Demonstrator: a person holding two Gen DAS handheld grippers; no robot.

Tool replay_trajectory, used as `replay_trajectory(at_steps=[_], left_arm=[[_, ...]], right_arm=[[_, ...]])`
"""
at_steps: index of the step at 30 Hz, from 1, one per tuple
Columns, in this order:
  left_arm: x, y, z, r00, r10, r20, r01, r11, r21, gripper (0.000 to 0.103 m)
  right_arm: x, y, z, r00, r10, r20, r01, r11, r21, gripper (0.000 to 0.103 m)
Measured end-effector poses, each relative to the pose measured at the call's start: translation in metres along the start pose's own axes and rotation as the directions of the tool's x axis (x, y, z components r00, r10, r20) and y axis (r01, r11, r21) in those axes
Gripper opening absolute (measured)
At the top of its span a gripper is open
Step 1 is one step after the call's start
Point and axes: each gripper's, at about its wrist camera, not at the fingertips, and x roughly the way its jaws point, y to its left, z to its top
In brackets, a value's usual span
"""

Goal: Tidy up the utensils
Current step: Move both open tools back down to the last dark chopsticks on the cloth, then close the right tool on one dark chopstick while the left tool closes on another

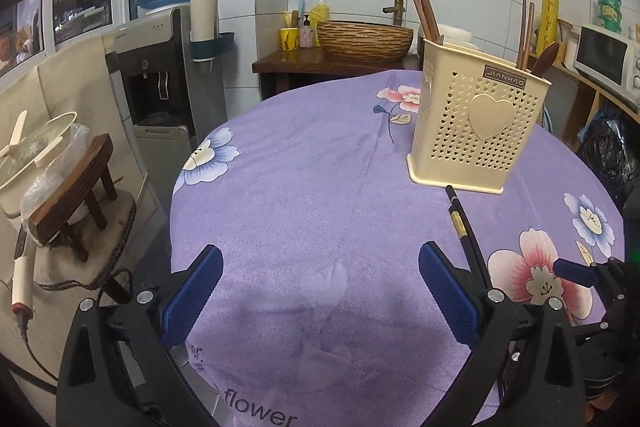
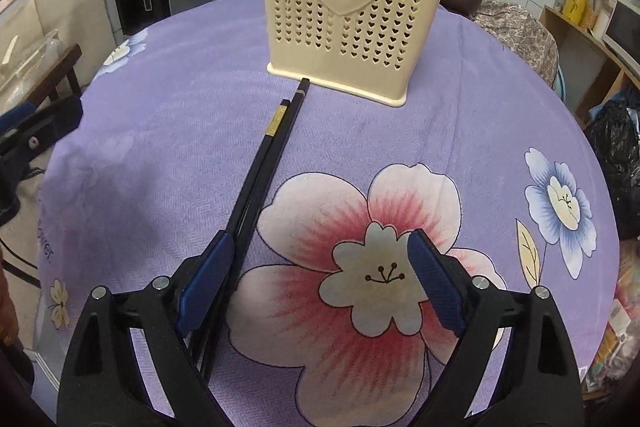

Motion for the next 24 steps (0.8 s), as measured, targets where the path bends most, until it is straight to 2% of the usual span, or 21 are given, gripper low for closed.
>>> replay_trajectory(at_steps=[3,4,5,6,12,14,18,24], left_arm=[[0.0,0.001,0.0,1.0,-0.006,-0.003,0.006,1.0,-0.003,0.097],[0.0,0.001,0.0,1.0,-0.007,-0.004,0.007,1.0,-0.003,0.097],[-0.001,0.001,-0.001,1.0,-0.008,-0.004,0.008,1.0,-0.003,0.097],[-0.001,0.001,-0.001,1.0,-0.009,-0.003,0.009,1.0,-0.003,0.097],[0.0,0.003,-0.001,1.0,-0.01,-0.008,0.01,1.0,-0.015,0.097],[0.001,0.002,-0.002,1.0,-0.003,-0.01,0.003,1.0,-0.009,0.097],[0.004,-0.001,-0.004,1.0,-0.012,-0.027,0.012,1.0,-0.001,0.097],[0.007,-0.011,-0.007,0.998,-0.032,-0.045,0.033,0.999,0.018,0.097]], right_arm=[[0.001,-0.001,0.002,1.0,0.016,-0.005,-0.016,1.0,0.019,0.082],[0.002,-0.001,0.004,1.0,0.019,-0.008,-0.019,1.0,0.022,0.077],[0.003,0.0,0.006,1.0,0.013,-0.012,-0.013,1.0,0.025,0.066],[0.006,0.002,0.008,1.0,0.0,-0.012,0.001,1.0,0.028,0.059],[0.014,0.008,0.024,1.0,0.02,-0.007,-0.02,0.999,0.038,0.03],[0.015,0.01,0.025,0.999,0.045,-0.013,-0.044,0.998,0.038,0.009],[0.01,0.003,0.018,0.999,0.04,0.001,-0.04,0.998,0.058,0.007],[-0.003,-0.055,-0.009,1.0,-0.001,0.003,0.0,0.983,0.184,0.007]])
